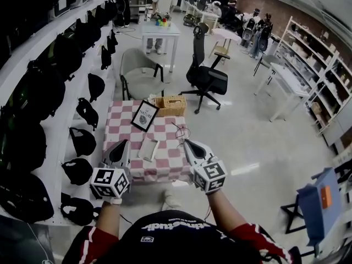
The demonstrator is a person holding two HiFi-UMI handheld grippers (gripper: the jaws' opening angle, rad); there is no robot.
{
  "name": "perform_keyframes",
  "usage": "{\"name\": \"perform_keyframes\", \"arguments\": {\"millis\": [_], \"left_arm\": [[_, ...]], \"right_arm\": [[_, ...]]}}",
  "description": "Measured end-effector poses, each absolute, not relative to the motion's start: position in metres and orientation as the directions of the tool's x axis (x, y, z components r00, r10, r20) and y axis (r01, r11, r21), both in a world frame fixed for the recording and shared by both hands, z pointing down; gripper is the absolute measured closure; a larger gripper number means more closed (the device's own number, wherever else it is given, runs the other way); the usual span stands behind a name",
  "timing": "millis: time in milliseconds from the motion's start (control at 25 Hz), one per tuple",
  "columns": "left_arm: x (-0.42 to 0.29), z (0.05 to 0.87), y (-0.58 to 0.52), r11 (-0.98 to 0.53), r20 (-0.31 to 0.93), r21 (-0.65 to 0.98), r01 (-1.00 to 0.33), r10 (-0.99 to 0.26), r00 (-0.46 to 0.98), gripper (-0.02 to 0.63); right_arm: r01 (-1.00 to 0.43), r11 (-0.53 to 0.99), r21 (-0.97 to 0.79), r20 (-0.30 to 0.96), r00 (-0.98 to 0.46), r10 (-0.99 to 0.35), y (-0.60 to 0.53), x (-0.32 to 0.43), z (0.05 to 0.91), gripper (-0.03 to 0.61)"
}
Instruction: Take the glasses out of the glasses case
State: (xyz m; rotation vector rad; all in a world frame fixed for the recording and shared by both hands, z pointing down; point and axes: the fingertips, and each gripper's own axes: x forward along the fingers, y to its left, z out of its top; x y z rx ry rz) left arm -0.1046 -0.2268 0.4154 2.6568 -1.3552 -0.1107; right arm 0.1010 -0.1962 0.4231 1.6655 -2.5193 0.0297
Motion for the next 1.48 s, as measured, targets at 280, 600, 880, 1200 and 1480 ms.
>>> {"name": "perform_keyframes", "arguments": {"millis": [280, 600, 880, 1200, 1480], "left_arm": [[-0.104, 0.41, -0.225, -0.577, -0.01, 0.174, -0.798, -0.811, 0.585, 0.607], [-0.1, 0.407, -0.224, -0.589, -0.02, 0.199, -0.784, -0.802, 0.597, 0.607], [-0.098, 0.404, -0.223, -0.594, -0.029, 0.2, -0.779, -0.799, 0.601, 0.607], [-0.098, 0.408, -0.224, -0.591, -0.027, 0.21, -0.779, -0.8, 0.6, 0.607], [-0.097, 0.406, -0.227, -0.593, -0.03, 0.199, -0.78, -0.799, 0.6, 0.607]], "right_arm": [[-0.925, 0.379, 0.035, 0.085, -0.376, -0.923, -0.193, 0.106, 0.416, 0.566], [-0.929, 0.368, 0.033, 0.088, -0.364, -0.927, -0.192, 0.111, 0.416, 0.566], [-0.929, 0.369, 0.033, 0.087, -0.365, -0.927, -0.192, 0.112, 0.412, 0.566], [-0.929, 0.369, 0.031, 0.089, -0.365, -0.927, -0.194, 0.112, 0.413, 0.566], [-0.932, 0.363, 0.019, 0.088, -0.36, -0.929, -0.196, 0.115, 0.415, 0.566]]}}
